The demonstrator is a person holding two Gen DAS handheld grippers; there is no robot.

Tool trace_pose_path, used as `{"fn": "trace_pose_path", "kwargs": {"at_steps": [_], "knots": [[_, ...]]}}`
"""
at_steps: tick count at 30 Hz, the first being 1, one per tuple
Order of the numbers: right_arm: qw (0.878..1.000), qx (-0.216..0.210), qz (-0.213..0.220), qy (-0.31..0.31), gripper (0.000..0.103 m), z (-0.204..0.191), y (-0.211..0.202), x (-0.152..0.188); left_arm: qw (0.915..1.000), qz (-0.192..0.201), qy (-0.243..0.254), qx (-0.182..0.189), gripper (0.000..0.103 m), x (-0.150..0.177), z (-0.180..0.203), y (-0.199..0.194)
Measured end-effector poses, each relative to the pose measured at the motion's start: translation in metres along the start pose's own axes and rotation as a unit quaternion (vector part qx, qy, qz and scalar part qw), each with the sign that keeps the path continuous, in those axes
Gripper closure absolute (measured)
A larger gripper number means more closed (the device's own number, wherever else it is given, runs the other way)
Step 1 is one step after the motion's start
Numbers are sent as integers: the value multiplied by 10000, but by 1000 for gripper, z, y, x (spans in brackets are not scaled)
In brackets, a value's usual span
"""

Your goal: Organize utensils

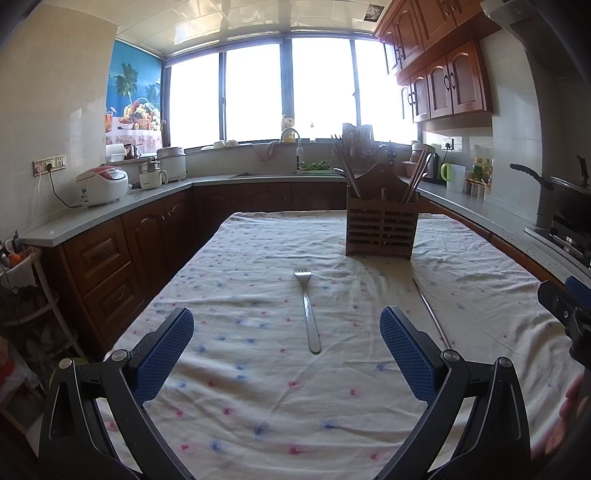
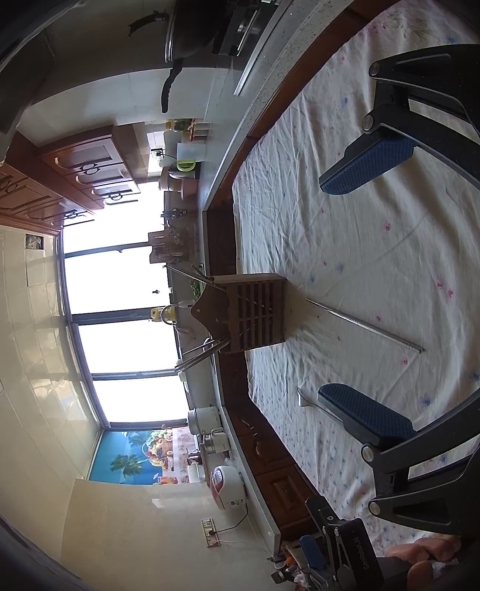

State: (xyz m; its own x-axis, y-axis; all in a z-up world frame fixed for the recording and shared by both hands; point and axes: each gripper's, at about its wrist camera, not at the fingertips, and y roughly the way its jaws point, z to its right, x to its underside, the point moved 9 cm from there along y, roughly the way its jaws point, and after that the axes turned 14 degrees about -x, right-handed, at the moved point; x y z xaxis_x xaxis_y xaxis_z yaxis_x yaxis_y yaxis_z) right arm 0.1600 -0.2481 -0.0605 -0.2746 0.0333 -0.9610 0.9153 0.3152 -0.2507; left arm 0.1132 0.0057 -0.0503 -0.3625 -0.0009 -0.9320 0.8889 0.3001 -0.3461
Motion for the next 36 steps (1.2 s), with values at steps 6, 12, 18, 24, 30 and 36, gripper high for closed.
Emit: {"fn": "trace_pose_path", "kwargs": {"at_steps": [6, 12, 18, 24, 30, 36], "knots": [[10000, 0, -11, -9, 0, 0, 0, 0, 10000, -12, 1, 17, 0, -1, 2, 0], [10000, -6, -3, -3, 0, -1, 0, 0, 10000, -27, -8, 18, 0, -1, 2, 1], [10000, -21, -6, 11, 0, -1, 0, 0, 10000, -19, -3, 37, 0, -2, 3, 2], [10000, -54, 4, 6, 0, -5, -1, -4, 10000, -26, -15, 31, 0, -3, 3, 2], [10000, -69, -33, 26, 0, -4, 3, -5, 10000, -42, -27, 59, 0, -4, 3, 4], [9999, -88, -50, 31, 0, -4, 5, -6, 9999, -55, -26, 83, 0, -6, 5, 6]]}}
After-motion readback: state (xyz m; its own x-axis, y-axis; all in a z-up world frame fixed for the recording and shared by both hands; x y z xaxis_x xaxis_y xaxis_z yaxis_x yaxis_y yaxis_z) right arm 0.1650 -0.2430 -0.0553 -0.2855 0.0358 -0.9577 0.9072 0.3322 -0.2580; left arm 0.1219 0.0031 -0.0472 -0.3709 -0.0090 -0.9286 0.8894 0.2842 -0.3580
